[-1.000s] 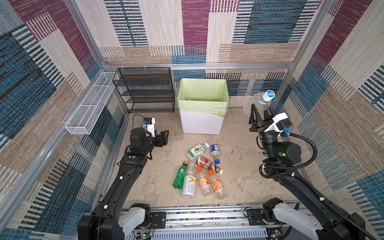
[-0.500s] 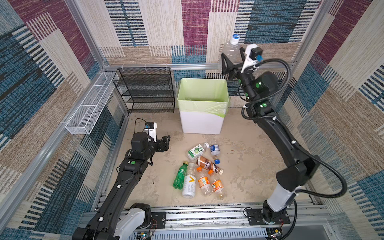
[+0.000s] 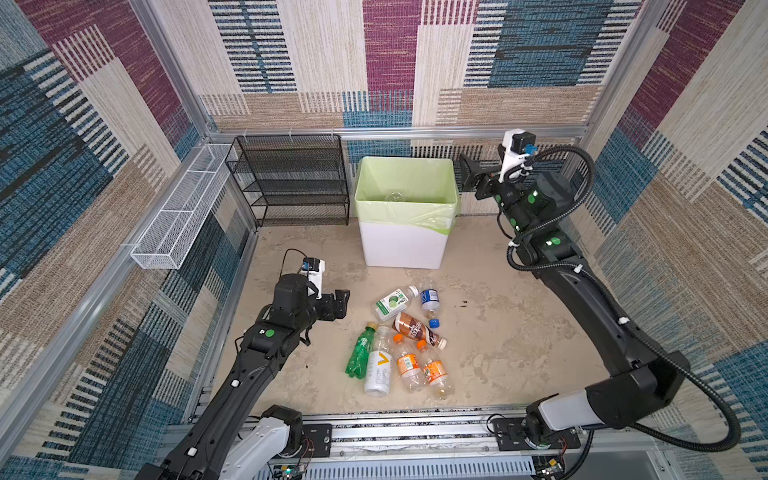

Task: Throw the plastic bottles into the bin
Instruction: 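Grasp the green soda bottle with the left gripper while the right arm withdraws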

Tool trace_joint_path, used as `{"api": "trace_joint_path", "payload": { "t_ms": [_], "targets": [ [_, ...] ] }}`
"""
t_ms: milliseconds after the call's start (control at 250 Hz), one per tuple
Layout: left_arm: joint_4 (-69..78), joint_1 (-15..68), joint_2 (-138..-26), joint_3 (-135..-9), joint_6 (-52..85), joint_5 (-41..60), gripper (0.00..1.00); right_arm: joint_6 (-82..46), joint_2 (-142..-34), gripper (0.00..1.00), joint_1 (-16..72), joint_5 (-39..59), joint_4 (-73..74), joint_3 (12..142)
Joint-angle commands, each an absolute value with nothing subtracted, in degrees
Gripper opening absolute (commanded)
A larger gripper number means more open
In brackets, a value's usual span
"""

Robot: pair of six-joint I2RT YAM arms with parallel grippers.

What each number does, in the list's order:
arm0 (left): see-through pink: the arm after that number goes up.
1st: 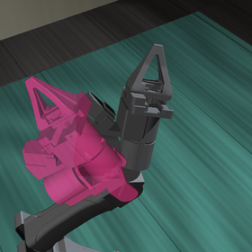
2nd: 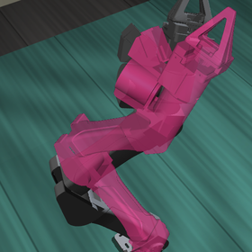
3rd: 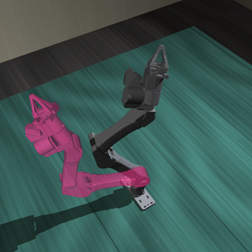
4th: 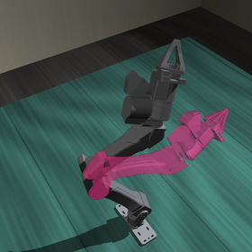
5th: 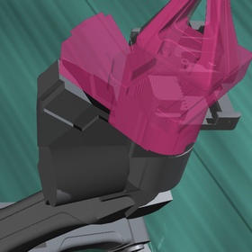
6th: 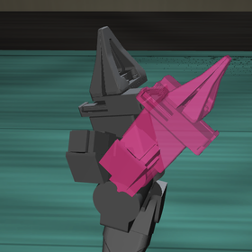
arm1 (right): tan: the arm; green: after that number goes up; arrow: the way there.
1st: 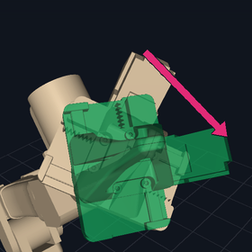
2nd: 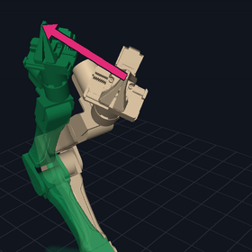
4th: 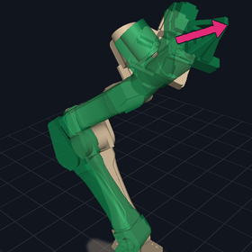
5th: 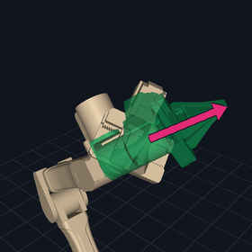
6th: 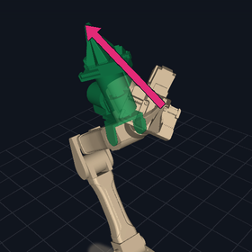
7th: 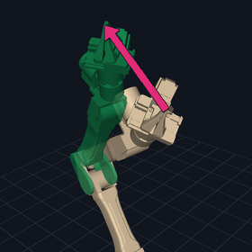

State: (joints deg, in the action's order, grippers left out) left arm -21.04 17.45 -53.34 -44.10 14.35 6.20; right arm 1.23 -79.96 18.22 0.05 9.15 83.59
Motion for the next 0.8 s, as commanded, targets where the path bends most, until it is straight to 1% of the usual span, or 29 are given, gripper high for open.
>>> {"api": "trace_joint_path", "payload": {
  "t_ms": [0,196,324,612,792],
  "targets": [
    [-23.94,19.76,-53.67,-42.28,18.87,4.75,0.9,-1.21,-74.73,0.99,16.37,-3.91,9.6,74.98],
    [-24.15,24.03,-54.65,-38.69,23.48,3.2,0.89,-5.89,-65.46,0.99,11.86,-6.46,3.72,58.21],
    [-25.42,27.67,-57.23,-38.5,24.9,3.22,0.89,-8.57,-61.9,0.99,10.12,-6.12,0.59,51.66],
    [-26.42,35.51,-58.78,-35.17,29.46,1.44,0.85,-9.44,-60.33,1.0,9.23,-5.67,-0.38,47.17],
    [-25.64,37.27,-62.06,-33.57,31.46,0.74,0.8,-9.83,-61.67,1.0,9.13,-4.57,0.92,46.82]
  ]
}}
